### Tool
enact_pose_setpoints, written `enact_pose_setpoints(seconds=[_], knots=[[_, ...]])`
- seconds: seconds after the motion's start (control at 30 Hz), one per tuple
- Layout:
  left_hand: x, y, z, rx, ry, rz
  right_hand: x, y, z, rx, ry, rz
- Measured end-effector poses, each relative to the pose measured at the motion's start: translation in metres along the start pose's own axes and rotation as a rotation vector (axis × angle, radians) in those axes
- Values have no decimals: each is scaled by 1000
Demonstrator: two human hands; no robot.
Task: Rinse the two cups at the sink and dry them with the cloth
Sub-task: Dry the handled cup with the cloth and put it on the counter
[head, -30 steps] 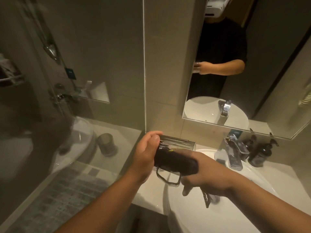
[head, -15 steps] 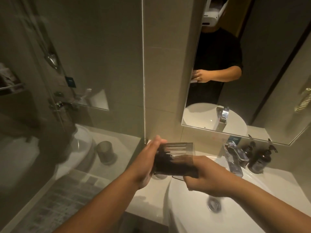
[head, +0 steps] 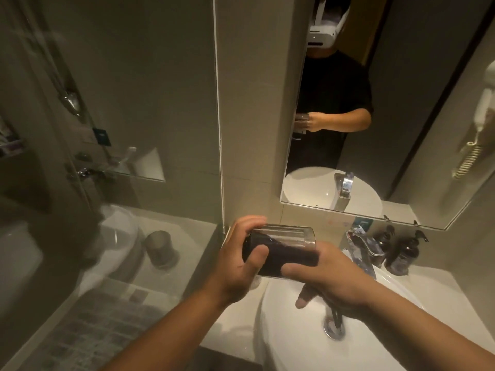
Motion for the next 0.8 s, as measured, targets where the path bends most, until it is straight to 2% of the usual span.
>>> enact_pose_setpoints(seconds=[0.1,0.17,0.2,0.27,0.37,0.43,0.57,0.7,0.77,0.8], knots=[[23,-11,20,33,-492,-589,21,-3,-4,-34,-631,-333],[27,-14,25,35,-641,-773,25,-5,6,31,-1031,-555],[26,-12,25,28,-655,-800,23,-6,9,57,-1118,-603],[25,-8,24,3,-585,-770,21,-7,10,35,-1116,-651],[21,-2,17,-116,-506,-562,18,-8,9,-4,-1116,-627],[17,-3,13,-144,-478,-456,16,-9,9,-14,-976,-525],[11,-7,7,-160,-344,-275,7,-11,-2,-107,-393,-148],[0,-6,2,-117,-102,-33,-5,-12,3,-69,105,54],[1,-5,0,-72,-1,54,-11,-11,5,-48,228,147],[3,-4,1,-41,8,27,-11,-10,5,-38,212,154]])
Point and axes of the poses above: each hand's wrist, its own y-axis towards the middle knuckle, its own z-axis out of the palm, x = y × z, the point moved 7 cm from there along y, towards the middle knuckle, and after that the axes turned 7 degrees about -x, right-handed, at the moved point
